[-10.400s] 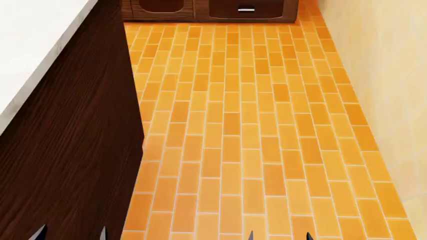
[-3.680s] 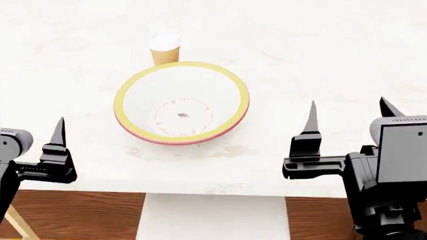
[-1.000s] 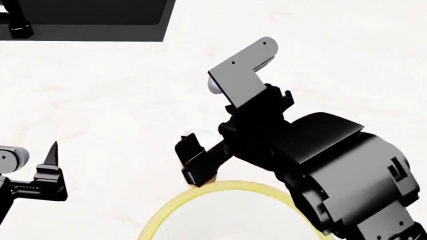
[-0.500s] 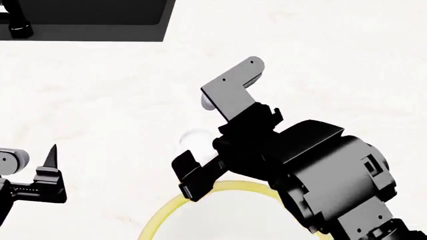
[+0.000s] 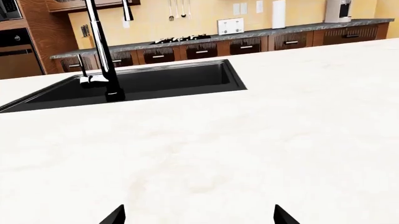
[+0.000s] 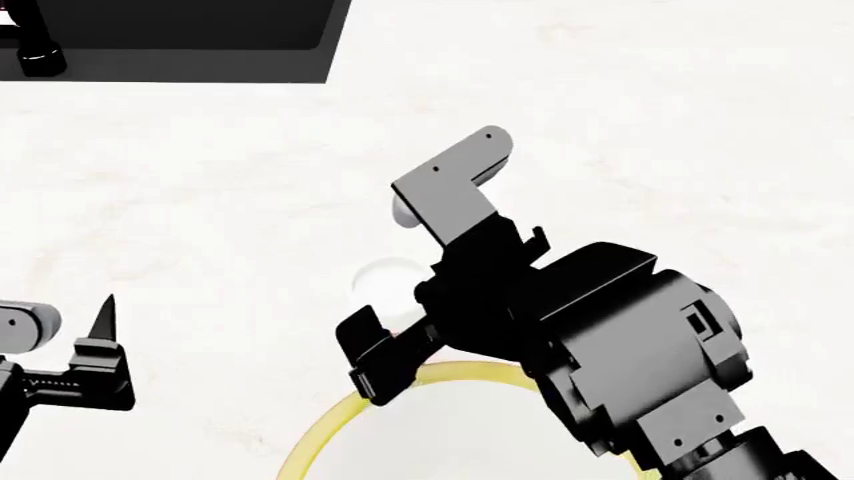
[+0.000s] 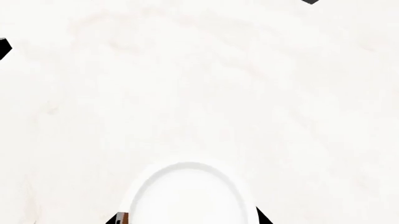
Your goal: Place the cup inside the bowl on the dining table and move the bowl to any counter.
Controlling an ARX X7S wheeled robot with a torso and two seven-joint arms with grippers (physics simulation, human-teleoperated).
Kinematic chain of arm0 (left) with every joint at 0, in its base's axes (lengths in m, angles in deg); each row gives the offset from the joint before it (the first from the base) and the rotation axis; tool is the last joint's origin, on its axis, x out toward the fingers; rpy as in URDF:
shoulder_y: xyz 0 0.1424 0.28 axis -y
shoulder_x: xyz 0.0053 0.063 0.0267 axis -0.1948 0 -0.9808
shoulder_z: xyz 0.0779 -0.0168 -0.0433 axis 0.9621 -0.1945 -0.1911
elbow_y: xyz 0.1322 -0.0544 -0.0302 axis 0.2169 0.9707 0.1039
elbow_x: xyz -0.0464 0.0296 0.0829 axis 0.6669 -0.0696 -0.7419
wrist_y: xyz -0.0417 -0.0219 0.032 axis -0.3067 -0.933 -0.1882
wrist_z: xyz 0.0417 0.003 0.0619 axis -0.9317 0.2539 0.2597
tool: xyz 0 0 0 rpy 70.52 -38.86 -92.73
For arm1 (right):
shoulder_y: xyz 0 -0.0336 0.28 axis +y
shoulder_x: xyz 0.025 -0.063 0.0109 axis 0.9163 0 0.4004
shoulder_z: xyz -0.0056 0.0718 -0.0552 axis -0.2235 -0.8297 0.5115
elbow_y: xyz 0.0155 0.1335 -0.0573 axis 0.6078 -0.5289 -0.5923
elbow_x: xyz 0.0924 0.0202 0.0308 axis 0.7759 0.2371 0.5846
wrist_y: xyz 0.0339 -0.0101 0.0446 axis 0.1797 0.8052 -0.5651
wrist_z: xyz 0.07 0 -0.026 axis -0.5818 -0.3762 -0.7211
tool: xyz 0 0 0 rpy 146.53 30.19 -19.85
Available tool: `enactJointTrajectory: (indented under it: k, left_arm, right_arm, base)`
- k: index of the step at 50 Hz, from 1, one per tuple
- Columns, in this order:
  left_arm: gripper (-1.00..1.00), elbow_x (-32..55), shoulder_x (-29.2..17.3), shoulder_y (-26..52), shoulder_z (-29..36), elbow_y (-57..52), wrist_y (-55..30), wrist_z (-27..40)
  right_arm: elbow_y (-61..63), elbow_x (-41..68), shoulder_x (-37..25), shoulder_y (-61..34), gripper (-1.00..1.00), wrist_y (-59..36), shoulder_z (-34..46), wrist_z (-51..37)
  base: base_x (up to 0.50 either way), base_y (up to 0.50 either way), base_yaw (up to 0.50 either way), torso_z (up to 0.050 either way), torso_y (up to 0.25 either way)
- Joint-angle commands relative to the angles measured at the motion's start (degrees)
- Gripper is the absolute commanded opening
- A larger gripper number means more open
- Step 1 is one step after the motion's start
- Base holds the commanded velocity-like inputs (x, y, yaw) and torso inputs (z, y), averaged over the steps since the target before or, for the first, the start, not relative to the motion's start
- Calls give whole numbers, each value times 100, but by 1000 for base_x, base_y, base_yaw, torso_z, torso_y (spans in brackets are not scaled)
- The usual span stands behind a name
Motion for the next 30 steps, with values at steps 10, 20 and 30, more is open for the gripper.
enactJointTrajectory:
  k: [10, 20, 30]
  left_arm:
    - [100, 15, 14, 44, 28, 46, 10, -1]
    - [100, 41, -37, 8, -2, -21, -2, 11]
    - [100, 34, -45, 0, 14, -2, 25, 3]
  right_arm:
    - [300, 75, -61, -108, -100, 31, -204, -165]
    - [2045, 737, -648, -49, -100, -845, -813, -749]
    - [3916, 1952, -1182, 409, -100, -2067, -1753, -1555]
  base:
    - [0, 0, 0, 0, 0]
    - [0, 0, 0, 0, 0]
    - [0, 0, 0, 0, 0]
